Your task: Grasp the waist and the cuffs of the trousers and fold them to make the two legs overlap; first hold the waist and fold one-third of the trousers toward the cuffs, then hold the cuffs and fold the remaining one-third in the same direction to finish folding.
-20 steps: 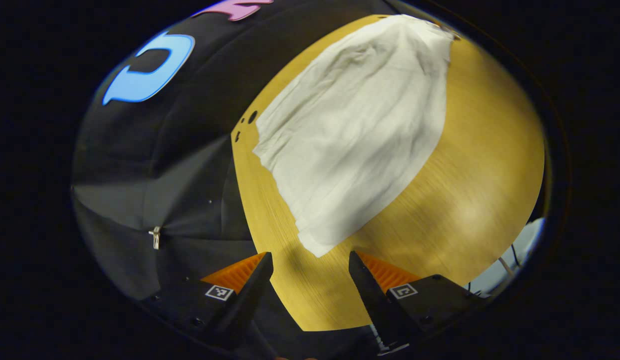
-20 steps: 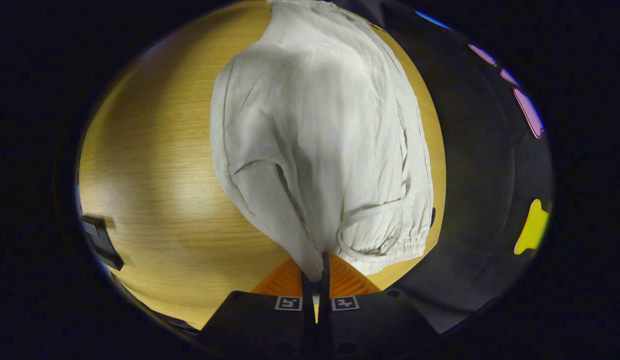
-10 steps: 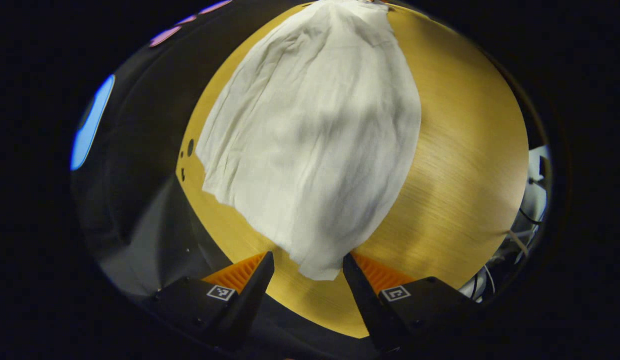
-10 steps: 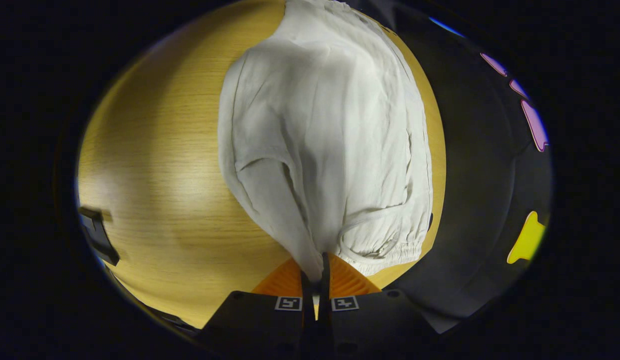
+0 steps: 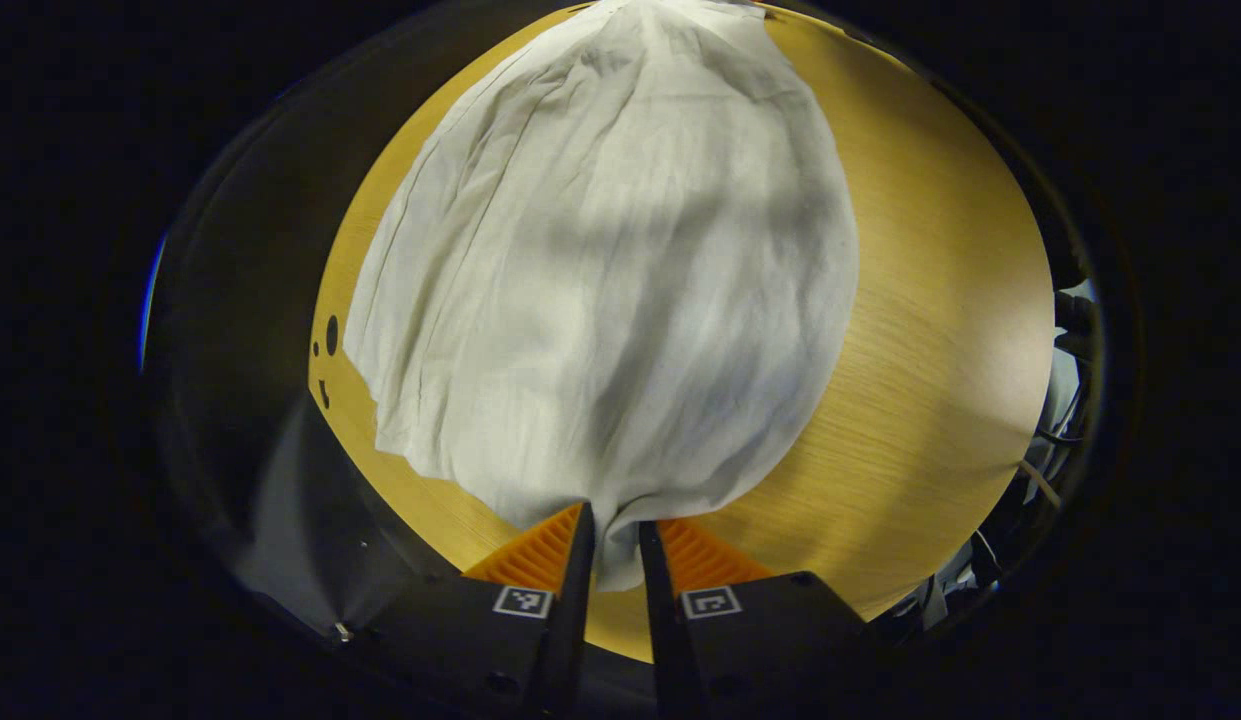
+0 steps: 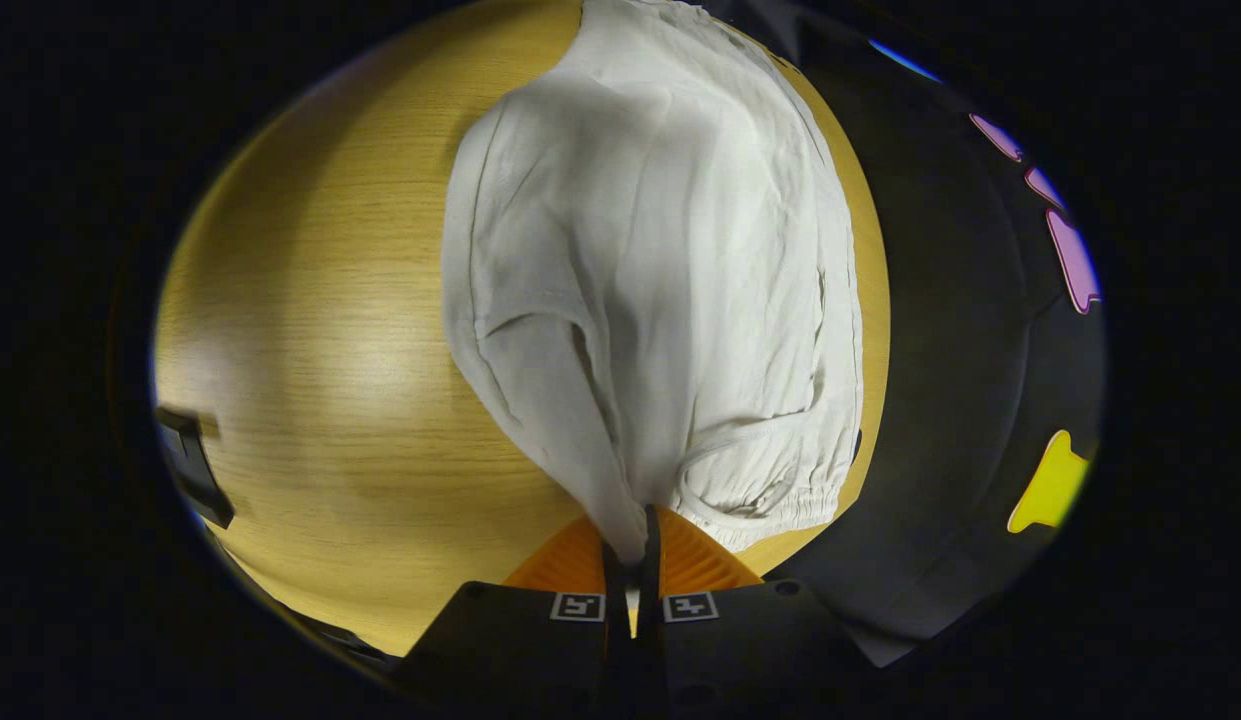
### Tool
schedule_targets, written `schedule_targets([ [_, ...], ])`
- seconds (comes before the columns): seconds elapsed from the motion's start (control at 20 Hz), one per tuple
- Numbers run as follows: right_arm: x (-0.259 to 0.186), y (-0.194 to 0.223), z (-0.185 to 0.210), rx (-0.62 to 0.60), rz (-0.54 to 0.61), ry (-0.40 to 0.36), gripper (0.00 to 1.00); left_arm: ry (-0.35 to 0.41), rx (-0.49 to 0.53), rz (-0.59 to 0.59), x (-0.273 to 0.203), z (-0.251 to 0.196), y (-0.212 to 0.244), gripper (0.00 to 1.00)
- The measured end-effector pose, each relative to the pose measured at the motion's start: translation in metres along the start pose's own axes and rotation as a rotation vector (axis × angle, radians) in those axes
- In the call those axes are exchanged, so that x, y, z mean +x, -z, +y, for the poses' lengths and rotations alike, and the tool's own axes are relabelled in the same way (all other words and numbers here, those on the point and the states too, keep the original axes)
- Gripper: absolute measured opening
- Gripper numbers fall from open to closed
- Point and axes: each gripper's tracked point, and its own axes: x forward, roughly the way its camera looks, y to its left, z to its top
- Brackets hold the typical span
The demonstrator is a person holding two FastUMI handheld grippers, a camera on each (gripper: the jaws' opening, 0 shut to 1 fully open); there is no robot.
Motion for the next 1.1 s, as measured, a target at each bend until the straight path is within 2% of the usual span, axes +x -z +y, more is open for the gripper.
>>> schedule_targets([
  [0.05,0.0,0.0,0.0,0.003,0.0,0.0,0.06,-0.004,-0.008,0.0,-0.001,-0.002,-0.001,0.22],
  [0.1,0.0,0.001,0.0,0.011,0.002,-0.003,0.06,-0.009,-0.015,0.006,0.0,-0.003,0.001,0.17],
  [0.3,0.0,0.002,-0.003,0.044,0.011,-0.002,0.06,-0.079,-0.073,0.002,0.0,-0.002,0.0,0.07],
  [0.5,-0.001,0.004,-0.007,0.079,0.016,0.008,0.06,-0.151,-0.153,-0.002,-0.002,0.001,0.0,0.06],
  [0.7,-0.019,0.005,-0.022,0.145,-0.001,0.06,0.06,-0.231,-0.241,-0.029,-0.019,0.02,-0.003,0.06],
  [0.85,-0.032,0.009,-0.038,0.213,-0.017,0.101,0.06,-0.296,-0.299,-0.059,-0.044,0.048,-0.01,0.06],
  [1.1,-0.049,0.002,-0.086,0.413,-0.066,0.17,0.06,-0.396,-0.38,-0.138,-0.066,0.117,-0.03,0.05],
])
